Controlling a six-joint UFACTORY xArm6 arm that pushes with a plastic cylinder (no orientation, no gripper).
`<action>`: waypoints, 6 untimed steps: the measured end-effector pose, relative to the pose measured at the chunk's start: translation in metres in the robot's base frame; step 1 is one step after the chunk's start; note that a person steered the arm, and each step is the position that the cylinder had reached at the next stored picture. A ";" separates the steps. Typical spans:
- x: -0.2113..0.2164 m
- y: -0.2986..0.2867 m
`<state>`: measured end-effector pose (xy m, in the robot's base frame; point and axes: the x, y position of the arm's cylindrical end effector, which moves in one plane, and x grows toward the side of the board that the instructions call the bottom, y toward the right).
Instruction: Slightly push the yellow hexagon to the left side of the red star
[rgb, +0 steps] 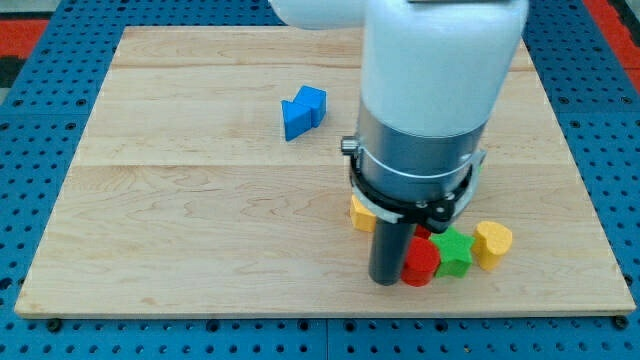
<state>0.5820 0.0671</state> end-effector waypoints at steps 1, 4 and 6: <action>-0.016 0.027; -0.045 -0.115; -0.060 -0.115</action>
<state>0.5215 -0.0482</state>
